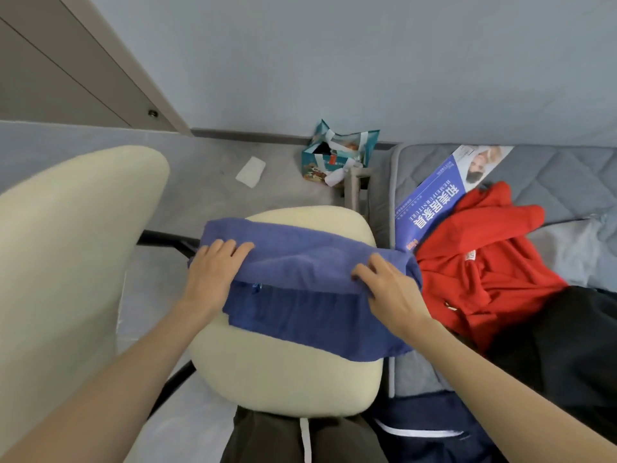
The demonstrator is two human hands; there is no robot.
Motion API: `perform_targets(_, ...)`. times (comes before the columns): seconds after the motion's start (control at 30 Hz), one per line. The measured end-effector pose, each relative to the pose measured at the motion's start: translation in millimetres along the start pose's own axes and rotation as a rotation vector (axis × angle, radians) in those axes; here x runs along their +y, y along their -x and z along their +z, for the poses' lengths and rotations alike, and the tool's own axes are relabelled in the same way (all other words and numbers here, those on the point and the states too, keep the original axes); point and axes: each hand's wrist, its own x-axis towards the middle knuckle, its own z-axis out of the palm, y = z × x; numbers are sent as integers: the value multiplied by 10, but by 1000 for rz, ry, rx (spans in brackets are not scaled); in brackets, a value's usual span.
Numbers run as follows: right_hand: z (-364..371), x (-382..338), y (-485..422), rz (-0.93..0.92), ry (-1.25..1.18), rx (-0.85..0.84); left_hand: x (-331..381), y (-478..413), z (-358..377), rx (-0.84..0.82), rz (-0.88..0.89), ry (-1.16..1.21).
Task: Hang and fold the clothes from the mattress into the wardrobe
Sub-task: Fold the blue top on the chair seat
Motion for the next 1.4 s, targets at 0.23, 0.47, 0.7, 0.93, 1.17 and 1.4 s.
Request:
perform_targets(0.23,650,-206,360,73,-61,-315,-142,308,636,-286,6,-47)
perform_targets(0.47,839,-460,514,300,-108,-274,-70,349,795,-12,121,108)
perform_targets(0.7,1206,-712,534,361,-32,-199,391,-388,737,-182,183,16)
perform_targets(0.93,1381,-606,562,243,102,9,407,-229,866,-184,67,-63)
perform_targets(1.17,1054,-175,-22,169,175,138,427,387,974,-416,-270,436)
perform_targets(1.4,830,-224,96,565,-332,306,731,208,1025,-118,-430,725)
